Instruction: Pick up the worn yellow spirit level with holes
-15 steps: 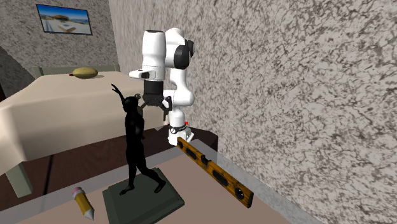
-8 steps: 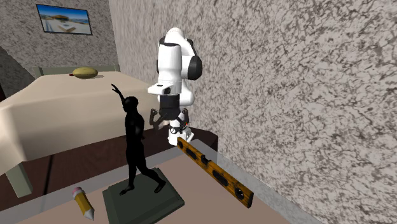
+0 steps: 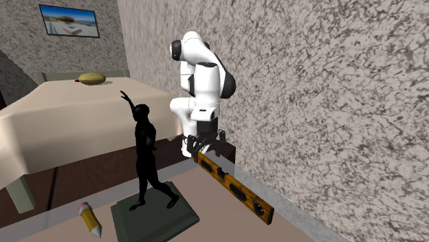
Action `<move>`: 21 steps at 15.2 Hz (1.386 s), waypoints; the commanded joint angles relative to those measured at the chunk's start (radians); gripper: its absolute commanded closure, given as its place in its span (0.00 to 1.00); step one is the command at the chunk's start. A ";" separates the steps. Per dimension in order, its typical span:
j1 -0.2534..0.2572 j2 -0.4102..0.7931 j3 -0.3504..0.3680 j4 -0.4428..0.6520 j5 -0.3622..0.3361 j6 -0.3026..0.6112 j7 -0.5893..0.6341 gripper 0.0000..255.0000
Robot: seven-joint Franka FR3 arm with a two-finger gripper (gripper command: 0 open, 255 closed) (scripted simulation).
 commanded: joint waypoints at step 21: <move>0.022 0.102 0.027 -0.036 -0.028 0.130 -0.005 1.00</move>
